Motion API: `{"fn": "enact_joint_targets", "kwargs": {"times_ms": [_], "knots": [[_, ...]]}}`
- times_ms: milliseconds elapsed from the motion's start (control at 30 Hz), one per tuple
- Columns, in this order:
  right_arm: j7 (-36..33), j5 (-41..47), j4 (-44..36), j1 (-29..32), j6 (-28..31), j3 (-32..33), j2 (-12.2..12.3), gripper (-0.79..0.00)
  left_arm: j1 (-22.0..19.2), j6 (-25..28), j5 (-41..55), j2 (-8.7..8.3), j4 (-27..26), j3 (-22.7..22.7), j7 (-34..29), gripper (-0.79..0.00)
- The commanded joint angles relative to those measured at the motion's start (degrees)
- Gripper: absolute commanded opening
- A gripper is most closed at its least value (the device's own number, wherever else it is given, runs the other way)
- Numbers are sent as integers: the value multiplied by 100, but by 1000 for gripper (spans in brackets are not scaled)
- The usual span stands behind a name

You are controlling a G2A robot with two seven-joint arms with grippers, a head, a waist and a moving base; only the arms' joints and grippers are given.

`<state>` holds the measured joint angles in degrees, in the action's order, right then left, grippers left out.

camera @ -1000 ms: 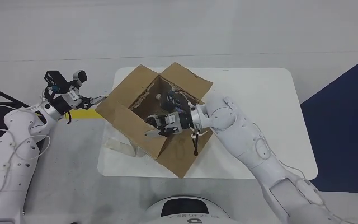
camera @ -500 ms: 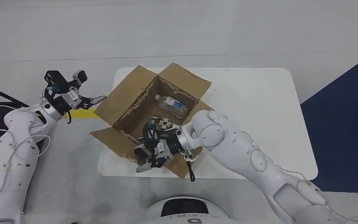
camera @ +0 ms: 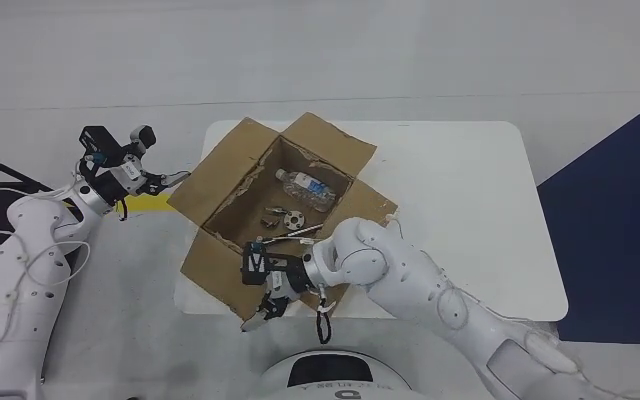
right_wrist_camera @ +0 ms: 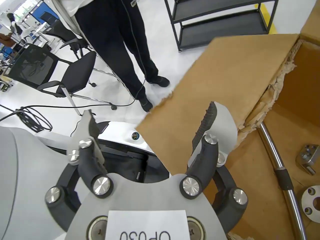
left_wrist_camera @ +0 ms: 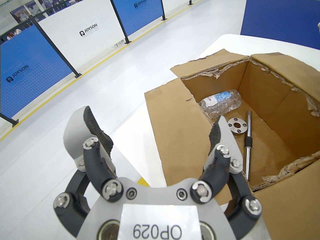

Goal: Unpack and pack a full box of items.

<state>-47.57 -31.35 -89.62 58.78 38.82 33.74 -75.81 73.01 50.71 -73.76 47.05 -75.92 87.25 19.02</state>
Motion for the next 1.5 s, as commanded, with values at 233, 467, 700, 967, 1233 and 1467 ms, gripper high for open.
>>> {"fn": "enact_joint_targets", "kwargs": {"times_ms": [233, 467, 700, 967, 1233, 1467], "knots": [[1021, -1036, -645, 219, -361, 311, 78, 0, 0, 0, 0, 0, 0, 0, 0, 0], [1670, -1701, -1141, 696, -273, 815, 262, 0, 0, 0, 0, 0, 0, 0, 0, 0], [1670, -1701, -1141, 696, -273, 815, 262, 0, 0, 0, 0, 0, 0, 0, 0, 0], [1434, -1606, -363, -233, -817, 751, 78, 0, 0, 0, 0, 0, 0, 0, 0, 0], [851, -1942, -9, -780, -1528, 366, -108, 0, 0, 0, 0, 0, 0, 0, 0, 0], [165, -2492, 247, -981, -2074, 27, -213, 0, 0, 0, 0, 0, 0, 0, 0, 0]]}}
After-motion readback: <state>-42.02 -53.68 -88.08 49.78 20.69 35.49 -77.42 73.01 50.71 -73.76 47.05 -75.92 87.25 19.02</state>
